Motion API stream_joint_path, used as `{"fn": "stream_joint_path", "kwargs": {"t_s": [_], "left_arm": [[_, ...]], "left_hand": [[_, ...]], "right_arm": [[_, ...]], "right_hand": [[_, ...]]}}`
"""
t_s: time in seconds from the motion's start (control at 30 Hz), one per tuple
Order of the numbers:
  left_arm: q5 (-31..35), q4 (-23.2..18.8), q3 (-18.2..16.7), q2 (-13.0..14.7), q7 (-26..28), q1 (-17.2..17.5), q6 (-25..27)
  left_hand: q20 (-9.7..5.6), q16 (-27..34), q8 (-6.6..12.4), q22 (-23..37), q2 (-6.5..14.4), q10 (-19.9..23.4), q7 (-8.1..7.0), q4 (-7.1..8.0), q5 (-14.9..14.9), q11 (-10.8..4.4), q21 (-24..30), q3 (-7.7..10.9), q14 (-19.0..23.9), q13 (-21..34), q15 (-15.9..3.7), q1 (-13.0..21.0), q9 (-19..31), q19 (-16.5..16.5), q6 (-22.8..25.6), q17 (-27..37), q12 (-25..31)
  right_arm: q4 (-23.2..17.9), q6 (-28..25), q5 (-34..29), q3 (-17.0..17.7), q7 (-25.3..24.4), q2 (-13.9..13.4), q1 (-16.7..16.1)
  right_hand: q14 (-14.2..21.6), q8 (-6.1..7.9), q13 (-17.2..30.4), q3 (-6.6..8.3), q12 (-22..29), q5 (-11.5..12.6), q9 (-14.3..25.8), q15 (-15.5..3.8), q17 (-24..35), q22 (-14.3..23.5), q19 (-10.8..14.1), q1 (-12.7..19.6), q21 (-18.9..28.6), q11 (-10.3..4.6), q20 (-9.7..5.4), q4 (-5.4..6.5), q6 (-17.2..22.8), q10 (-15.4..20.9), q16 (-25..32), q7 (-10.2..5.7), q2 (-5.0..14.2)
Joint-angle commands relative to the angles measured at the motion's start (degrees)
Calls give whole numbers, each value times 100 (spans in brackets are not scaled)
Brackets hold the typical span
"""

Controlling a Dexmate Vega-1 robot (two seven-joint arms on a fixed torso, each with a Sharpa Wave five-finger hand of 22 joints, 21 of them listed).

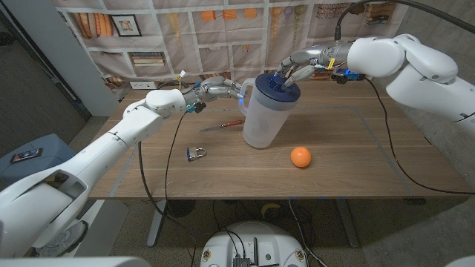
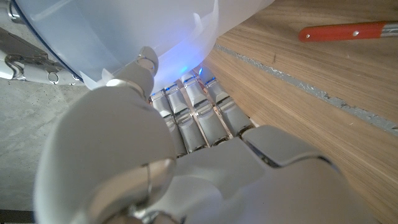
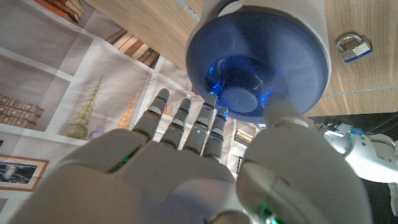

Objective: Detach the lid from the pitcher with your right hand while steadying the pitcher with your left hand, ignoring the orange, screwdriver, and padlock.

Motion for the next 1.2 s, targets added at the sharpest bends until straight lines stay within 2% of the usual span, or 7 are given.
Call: {"fn": "stream_joint_path", "kwargs": {"t_s": [0.03, 0.27, 0.4, 0.6, 0.83, 1.2], "left_arm": [[-29, -132, -41, 56, 51, 90, 33], [-34, -182, -54, 75, 78, 117, 48], [-47, -184, -51, 69, 75, 115, 65], [-45, -160, -37, 56, 49, 97, 53], [-20, -95, -2, 20, 5, 37, 39], [-17, -70, 9, 8, -5, 26, 41]], "left_hand": [[-808, 25, 26, 9, 321, 301, 138, 130, 37, -241, 11, 177, 124, 34, -621, -32, 27, 51, 275, 23, 24], [-807, 21, 22, 9, 319, 309, 145, 133, 37, -249, 9, 176, 127, 36, -611, -38, 28, 52, 267, 22, 23], [-806, 23, 22, 8, 326, 315, 146, 138, 37, -243, 8, 178, 135, 37, -612, -44, 29, 52, 270, 23, 24], [-805, 27, 20, 8, 328, 316, 162, 142, 37, -236, 8, 178, 152, 38, -609, -52, 30, 54, 265, 25, 22], [-803, 26, 20, 8, 324, 316, 159, 135, 38, -246, 8, 179, 159, 40, -619, -49, 31, 57, 266, 25, 20], [-803, 22, 23, 8, 320, 313, 161, 130, 39, -249, 7, 182, 164, 42, -618, -49, 33, 64, 278, 24, 14]], "right_arm": [[-158, -98, -151, 90, -156, -39, -188], [-228, -158, -236, 138, -267, -57, -303], [-256, -146, -286, 149, -319, -58, -343], [-233, -128, -324, 92, -215, -11, -277], [-130, -13, -406, -48, 24, 91, -48], [-38, 40, -437, -76, 85, 176, -11]], "right_hand": [[114, 101, 22, -23, 75, -71, 11, -204, 23, 15, 114, 110, 41, -90, -30, 8, 191, 164, 77, -52, -14], [254, 179, -1, -75, 78, -174, 16, -311, 41, 16, 211, 187, 46, -177, -89, 17, 337, 375, 162, -165, -64], [306, 211, -12, -88, 74, -195, 16, -353, 49, 16, 262, 230, 51, -227, -111, 21, 404, 457, 197, -129, -65], [324, 220, -21, -100, 55, -208, 15, -382, 56, 17, 269, 269, 40, -235, -124, 23, 418, 494, 216, -177, -68], [325, 243, -24, -103, 28, -219, 13, -369, 64, 17, 268, 329, 27, -244, -125, 24, 469, 517, 232, -225, -51], [378, 266, -2, -96, 23, -216, 13, -425, 81, 18, 285, 436, 19, -272, -120, 24, 517, 599, 281, -260, 5]]}}
